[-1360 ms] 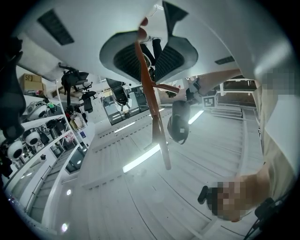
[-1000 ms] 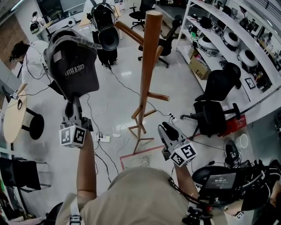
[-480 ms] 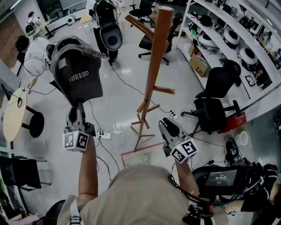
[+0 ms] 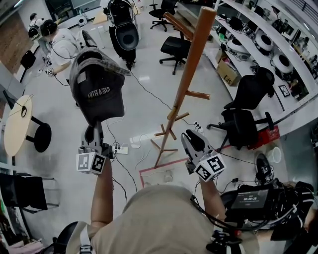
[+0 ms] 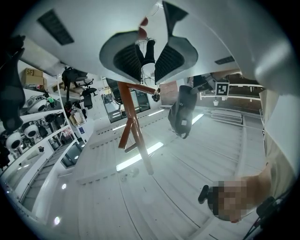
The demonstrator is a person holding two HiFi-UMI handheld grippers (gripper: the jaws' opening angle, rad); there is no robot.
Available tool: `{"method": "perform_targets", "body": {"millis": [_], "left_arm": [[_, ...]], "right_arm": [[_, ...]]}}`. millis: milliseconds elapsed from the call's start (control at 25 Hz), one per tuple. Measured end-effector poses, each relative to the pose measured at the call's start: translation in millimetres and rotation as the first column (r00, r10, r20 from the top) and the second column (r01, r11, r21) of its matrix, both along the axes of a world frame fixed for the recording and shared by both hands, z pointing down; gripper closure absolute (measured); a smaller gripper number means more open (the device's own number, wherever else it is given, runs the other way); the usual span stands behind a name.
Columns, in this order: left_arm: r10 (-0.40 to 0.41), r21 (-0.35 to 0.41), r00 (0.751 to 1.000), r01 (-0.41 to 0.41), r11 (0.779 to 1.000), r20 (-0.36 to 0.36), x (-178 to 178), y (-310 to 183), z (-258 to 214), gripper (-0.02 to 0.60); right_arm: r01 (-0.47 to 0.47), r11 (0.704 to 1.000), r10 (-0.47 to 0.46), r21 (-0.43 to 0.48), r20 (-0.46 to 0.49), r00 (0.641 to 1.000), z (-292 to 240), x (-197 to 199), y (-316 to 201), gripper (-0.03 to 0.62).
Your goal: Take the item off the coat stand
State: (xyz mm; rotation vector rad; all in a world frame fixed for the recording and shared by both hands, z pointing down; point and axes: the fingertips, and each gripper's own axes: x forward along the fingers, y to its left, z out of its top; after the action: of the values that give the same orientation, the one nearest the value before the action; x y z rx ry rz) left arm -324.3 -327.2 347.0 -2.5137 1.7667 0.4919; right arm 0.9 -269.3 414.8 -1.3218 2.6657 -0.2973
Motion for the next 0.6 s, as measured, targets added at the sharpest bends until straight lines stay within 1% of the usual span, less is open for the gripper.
{"method": "perform_targets", "body": {"millis": [200,280,440,600], "left_arm": [[-0.005,-0.018,1.000,0.005,1.000,0.008,0,0,-2,0.548],[0.011,-0.004,1.000,-0.011,1.000,0.011,-2,2,0,0.548],[0.043,0.014,0.999,-0.043,0.999,0.017,-13,13,-6,0.548],[0.070,0.023,0.998,-0.070,0.997,-0.003,-27,25,-5,0.548]], "right_arm": [[-0.003,1.000,0.003,-0.005,0.007,1.000,2,2,0,0.497],[0.000,1.000,0.000,-0.002,0.007,1.000,4,-1,4,0.497],[0.000,1.000,0.000,0.012,0.006,1.000,5,-20,20,0.497],[0.000,1.000,0.000,0.023,-0.001,1.000,5,-44,33,0.497]]}}
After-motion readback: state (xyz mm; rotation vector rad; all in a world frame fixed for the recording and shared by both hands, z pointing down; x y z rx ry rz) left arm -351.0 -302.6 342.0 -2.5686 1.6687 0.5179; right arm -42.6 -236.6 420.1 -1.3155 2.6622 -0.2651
